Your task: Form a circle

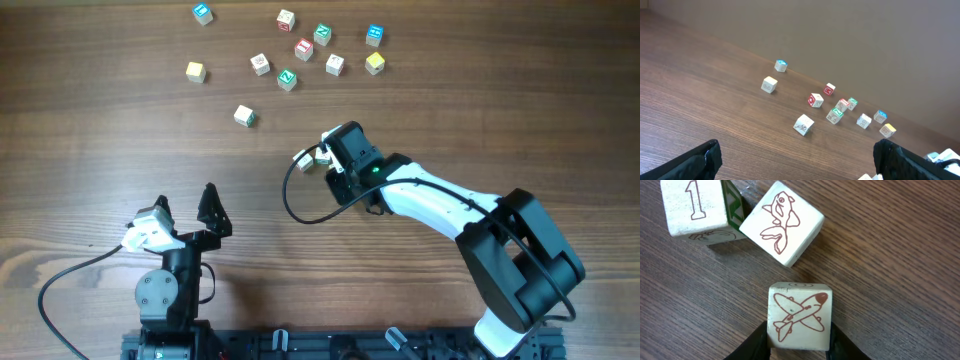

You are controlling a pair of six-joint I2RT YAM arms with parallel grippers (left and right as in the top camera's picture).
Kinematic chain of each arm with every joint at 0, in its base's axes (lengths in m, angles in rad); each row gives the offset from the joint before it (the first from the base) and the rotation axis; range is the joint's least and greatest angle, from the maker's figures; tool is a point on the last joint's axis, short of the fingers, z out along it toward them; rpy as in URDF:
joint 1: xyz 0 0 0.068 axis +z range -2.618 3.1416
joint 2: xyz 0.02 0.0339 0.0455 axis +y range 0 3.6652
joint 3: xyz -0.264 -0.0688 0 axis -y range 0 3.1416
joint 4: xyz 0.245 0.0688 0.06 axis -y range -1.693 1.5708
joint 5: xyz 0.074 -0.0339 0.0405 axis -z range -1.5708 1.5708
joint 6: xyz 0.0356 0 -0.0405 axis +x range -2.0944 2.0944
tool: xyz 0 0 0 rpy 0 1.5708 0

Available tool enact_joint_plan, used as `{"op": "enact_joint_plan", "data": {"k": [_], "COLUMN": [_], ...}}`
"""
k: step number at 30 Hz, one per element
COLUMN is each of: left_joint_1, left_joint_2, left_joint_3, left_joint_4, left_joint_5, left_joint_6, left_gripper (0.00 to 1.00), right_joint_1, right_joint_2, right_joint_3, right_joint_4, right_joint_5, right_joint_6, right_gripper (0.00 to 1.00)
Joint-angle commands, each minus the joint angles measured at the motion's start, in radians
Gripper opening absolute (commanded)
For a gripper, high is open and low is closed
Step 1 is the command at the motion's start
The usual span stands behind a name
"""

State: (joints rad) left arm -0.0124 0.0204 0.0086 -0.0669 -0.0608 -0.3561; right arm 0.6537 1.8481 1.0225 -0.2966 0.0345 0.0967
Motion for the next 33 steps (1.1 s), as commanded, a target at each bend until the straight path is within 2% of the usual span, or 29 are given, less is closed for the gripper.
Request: {"op": "enact_joint_plan", "data": {"k": [1,20,29,33], "left_joint_1": [-0.005,-0.005,-0.005,-0.005], "left_joint_2": [-0.004,-0.004,-0.004,-0.004], "left_joint_3": [-0.003,-0.003,-0.003,-0.003], "left_joint_4": [-0.002,-0.002,-0.002,-0.002], "left_joint_5": [0.004,0.004,0.004,0.004], "left_joint_6": [0.012,0.012,0.012,0.012], "left_gripper": [1.0,1.0,1.0,1.0], "right_joint_1": [-0.002,-0.002,-0.002,-0.002], "right_joint_2": [0.02,0.02,0.02,0.02], "right_joint_3": [-0.006,-0.006,-0.006,-0.006], "right_joint_4": [0.0,-0.044,-0.028,0.056], "right_joint_5": [-0.013,-0.035,-0.035,-0.035], "right_joint_6": [0.011,0.011,0.01,0.011], "right_gripper": [0.35,0.35,0.56,0.6]}}
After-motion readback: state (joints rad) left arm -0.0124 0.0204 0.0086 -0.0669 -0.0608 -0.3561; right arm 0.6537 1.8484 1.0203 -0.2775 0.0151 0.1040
